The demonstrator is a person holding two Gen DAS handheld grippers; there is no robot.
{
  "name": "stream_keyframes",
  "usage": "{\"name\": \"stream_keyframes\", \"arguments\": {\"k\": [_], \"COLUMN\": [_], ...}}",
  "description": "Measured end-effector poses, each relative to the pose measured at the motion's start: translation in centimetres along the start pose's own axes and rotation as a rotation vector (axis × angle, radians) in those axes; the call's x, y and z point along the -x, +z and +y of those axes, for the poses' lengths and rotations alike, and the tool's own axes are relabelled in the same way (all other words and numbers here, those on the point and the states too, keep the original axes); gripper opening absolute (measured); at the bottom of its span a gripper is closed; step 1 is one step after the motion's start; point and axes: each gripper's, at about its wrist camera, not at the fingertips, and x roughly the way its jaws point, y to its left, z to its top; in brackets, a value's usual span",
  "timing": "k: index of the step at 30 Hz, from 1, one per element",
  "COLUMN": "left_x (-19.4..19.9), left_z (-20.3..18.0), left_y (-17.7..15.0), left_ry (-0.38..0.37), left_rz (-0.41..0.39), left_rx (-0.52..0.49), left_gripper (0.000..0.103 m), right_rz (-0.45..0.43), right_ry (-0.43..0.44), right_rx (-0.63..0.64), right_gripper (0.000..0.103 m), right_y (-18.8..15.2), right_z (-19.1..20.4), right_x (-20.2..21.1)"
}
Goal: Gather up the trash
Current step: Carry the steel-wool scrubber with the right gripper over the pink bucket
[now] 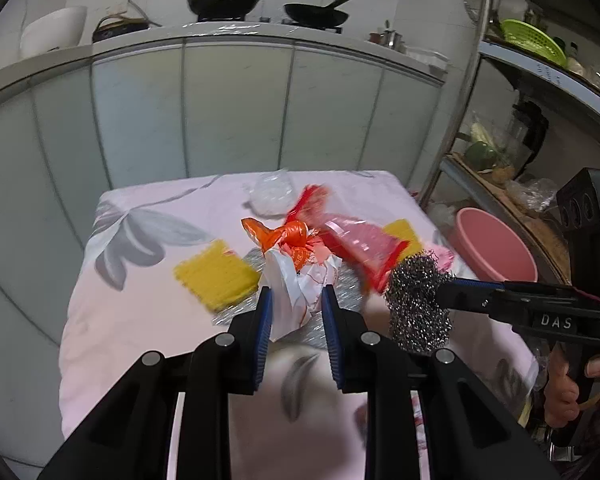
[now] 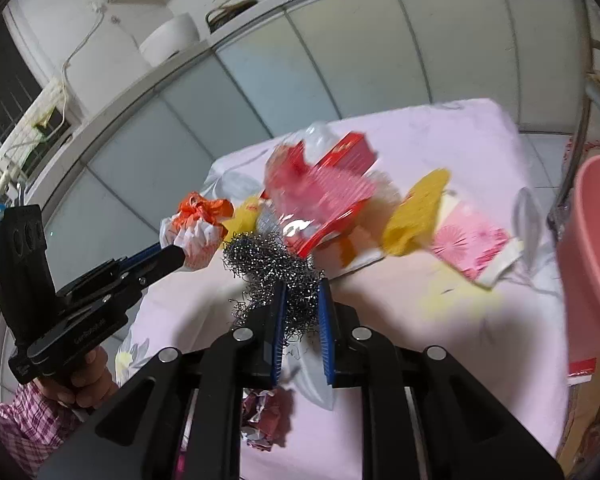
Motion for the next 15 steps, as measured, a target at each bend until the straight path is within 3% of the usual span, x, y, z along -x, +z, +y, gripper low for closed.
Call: {"name": "stream_keyframes", "arguments": {"k": [15], "left_x": [-2.4], "left_z": [-10.1], "left_y": [3.7], "left_ry": [-0.156], "left_rz": [-0.031], "left_rx": [-0.122], "left_gripper": [0.024], "right_rz": [-0.195], "right_ry": [-0.177], "right_rx": [-0.128], "right_gripper": [0.016], "right_y": [0.6], "right_z": [-7.7], "right_x": [8.4]}}
